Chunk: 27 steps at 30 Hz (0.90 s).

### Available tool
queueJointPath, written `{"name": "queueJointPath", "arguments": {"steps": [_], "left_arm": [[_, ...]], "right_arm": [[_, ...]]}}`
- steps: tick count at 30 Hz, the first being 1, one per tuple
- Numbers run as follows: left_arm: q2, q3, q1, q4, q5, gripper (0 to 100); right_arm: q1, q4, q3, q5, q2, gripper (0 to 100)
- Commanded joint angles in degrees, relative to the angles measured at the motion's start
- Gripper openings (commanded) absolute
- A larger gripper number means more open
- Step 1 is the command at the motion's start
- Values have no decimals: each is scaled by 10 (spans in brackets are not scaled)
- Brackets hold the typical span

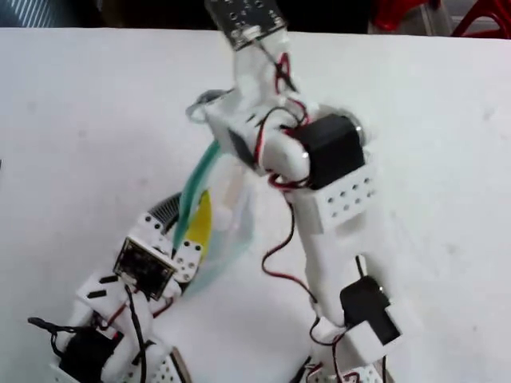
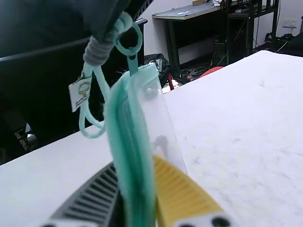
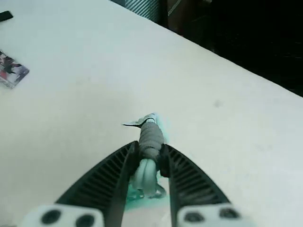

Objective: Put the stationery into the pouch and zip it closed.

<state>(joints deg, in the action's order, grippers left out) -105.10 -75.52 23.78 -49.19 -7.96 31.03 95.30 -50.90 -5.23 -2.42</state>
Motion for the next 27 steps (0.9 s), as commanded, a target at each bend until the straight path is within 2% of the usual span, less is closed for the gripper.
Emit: {"name": "queueJointPath", "arguments": {"steps": [1, 7, 16, 22, 27], "left_arm": [[4, 1, 7, -11, -8, 22], [4, 1, 7, -11, -8, 22], [4, 1, 7, -11, -8, 22], [4, 1, 7, -11, -9, 22], [4, 1, 7, -11, -9, 22]], "right_arm": [[-43, -31, -13, -16, 0, 18], [-82, -57, 15, -63, 0, 18], [-145, -167, 193, -120, 20, 18], [-151, -243, 320, -173, 116, 18], [-171, -371, 483, -216, 225, 18]]}}
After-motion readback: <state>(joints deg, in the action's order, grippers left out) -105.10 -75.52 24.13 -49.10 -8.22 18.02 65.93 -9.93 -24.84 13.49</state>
